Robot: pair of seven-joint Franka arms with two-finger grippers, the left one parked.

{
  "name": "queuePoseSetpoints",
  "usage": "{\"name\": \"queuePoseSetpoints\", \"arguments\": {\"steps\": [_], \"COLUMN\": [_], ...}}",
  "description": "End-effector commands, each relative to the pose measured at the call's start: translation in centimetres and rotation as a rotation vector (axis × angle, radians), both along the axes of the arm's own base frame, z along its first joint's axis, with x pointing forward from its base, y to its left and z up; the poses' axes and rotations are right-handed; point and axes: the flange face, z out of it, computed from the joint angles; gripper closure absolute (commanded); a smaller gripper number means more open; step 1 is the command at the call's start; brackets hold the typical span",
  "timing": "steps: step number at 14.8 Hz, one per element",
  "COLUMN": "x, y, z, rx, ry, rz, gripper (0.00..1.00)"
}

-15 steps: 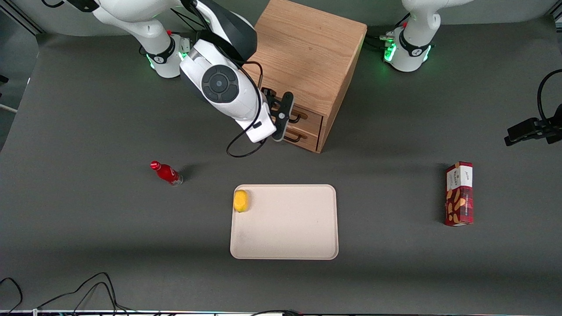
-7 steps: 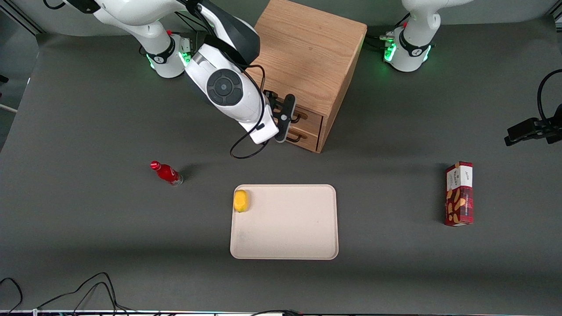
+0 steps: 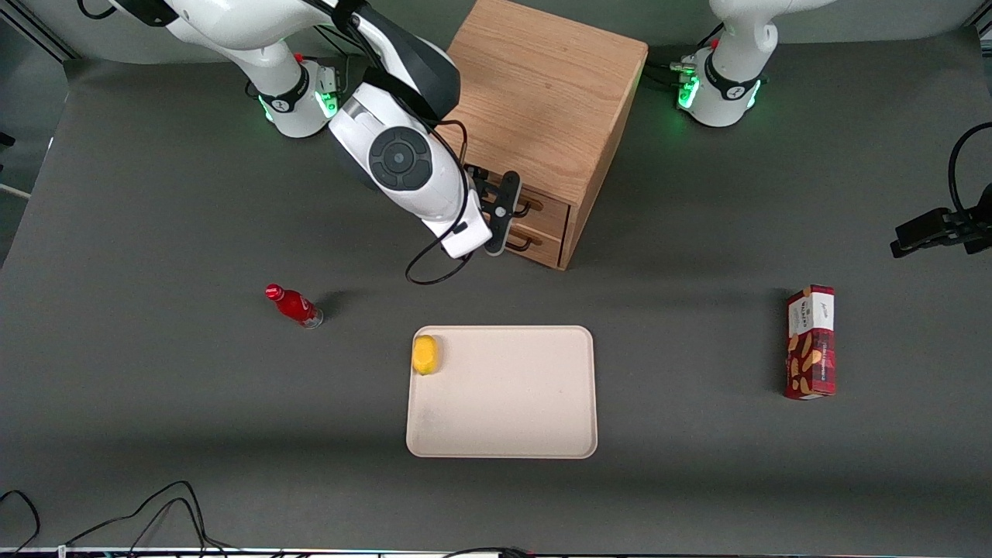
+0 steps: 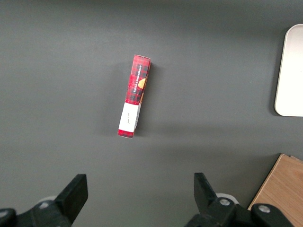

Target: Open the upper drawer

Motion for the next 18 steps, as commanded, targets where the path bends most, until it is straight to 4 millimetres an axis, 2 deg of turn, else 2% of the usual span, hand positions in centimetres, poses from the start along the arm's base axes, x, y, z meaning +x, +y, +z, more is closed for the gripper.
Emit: {"name": "queuePoseSetpoints", "arguments": {"steps": [1,8,12,18], "x": [0.3,0.9,1.8,3.1], "y": [0.2,0.4,-0.2,-0.7], "z": [-0.6,-2.4,-3.5,-4.1], "rx": [0.008,0.015,0.008,0.022], "ry": [-0.019,-0.009,0.002,0.006], "rz": [0.020,0.010,-0.001,-0.002], "gripper": [0.00,0.00,0.00,0.00]}}
